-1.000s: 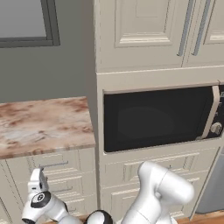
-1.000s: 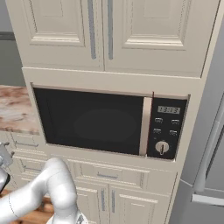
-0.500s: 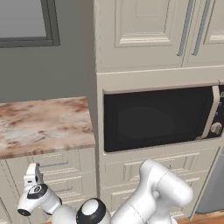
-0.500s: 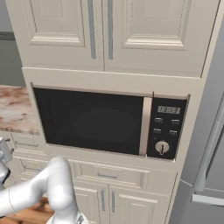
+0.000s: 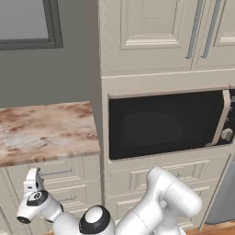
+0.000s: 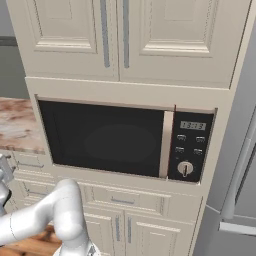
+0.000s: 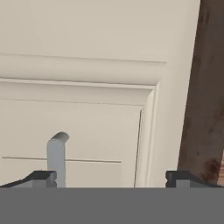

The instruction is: Take the pizza cutter from the drawer on the left and place it on the dining counter for cutting.

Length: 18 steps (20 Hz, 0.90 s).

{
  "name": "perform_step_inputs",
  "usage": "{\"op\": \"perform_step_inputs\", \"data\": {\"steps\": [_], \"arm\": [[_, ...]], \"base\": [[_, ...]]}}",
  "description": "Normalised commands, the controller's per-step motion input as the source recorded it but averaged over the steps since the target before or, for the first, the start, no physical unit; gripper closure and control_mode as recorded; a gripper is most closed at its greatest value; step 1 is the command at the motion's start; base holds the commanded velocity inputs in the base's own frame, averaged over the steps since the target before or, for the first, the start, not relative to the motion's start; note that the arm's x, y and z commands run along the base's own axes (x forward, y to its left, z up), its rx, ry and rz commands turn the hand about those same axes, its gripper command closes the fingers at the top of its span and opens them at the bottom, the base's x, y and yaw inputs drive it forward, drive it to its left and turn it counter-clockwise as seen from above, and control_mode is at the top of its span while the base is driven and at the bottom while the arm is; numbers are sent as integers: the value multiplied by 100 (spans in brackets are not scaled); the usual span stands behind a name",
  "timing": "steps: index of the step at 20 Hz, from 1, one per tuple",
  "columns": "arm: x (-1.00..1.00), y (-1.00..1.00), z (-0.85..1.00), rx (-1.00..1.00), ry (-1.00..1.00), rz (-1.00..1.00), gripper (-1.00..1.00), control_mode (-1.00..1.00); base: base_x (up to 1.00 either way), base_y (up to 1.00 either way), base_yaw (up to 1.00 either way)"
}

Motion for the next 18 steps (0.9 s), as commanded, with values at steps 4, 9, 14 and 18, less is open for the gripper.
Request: {"op": "perform_step_inputs", "data": {"steps": [4, 9, 14, 18], "arm": [[0, -21, -49, 0, -19, 0, -100, -100], [0, -34, -63, 0, -16, 0, -100, -100], [0, -36, -60, 0, -14, 0, -100, -100], [0, -29, -56, 0, -13, 0, -100, -100]], "base": [[0, 0, 0], [0, 0, 0], [0, 0, 0], [0, 0, 0]]}}
